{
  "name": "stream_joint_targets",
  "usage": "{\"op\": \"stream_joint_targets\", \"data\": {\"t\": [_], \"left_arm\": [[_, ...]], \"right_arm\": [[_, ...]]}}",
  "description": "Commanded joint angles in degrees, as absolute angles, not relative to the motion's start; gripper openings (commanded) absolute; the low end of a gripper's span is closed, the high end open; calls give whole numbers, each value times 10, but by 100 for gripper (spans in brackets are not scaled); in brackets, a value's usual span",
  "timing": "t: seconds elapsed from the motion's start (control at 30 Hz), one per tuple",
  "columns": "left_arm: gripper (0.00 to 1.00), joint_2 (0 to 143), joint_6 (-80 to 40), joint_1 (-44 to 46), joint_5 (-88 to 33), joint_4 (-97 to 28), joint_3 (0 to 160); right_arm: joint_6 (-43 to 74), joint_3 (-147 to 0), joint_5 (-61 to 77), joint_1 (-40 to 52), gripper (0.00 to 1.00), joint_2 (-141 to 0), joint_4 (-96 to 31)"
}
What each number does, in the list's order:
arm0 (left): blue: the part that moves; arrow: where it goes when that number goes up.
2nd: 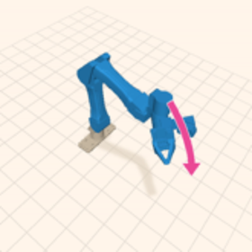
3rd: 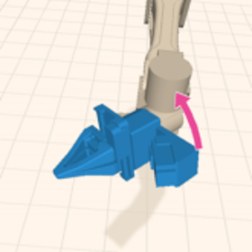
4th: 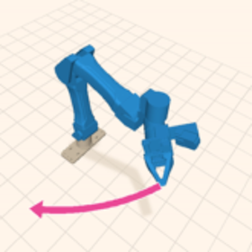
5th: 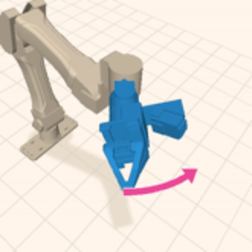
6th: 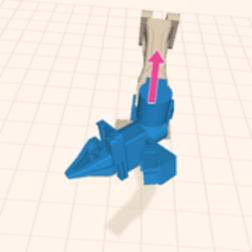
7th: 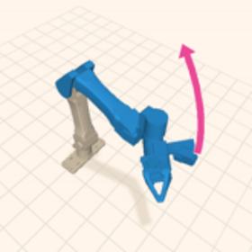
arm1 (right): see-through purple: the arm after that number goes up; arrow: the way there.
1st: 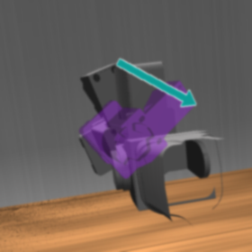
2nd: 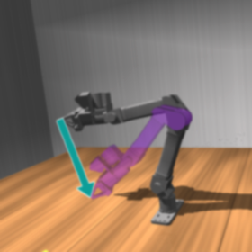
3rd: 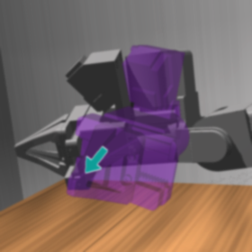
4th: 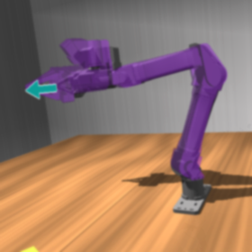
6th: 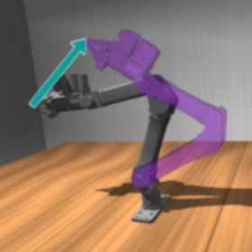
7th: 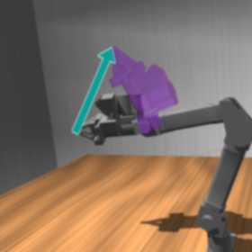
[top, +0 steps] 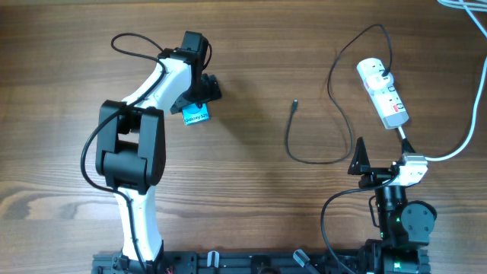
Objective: Plug charger to phone and switch on socket
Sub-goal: 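Lower the left gripper and close it on the phone's bottom edge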
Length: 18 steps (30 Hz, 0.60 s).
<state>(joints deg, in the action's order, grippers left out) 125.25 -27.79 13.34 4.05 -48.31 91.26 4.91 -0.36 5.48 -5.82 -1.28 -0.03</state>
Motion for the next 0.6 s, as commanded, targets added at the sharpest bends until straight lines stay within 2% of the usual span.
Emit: {"op": "stream_joint_targets", "data": {"t": [0.0, 0.23, 0.57], "left_arm": [[79, 1276, -274, 133, 23, -493, 899], [68, 1276, -275, 133, -17, -559, 899], [70, 1276, -294, 134, -34, -709, 899]], "right_arm": [[56, -3, 47, -62, 100, -10, 2], [56, -3, 47, -62, 100, -10, 2], [56, -3, 47, -62, 100, -10, 2]]}}
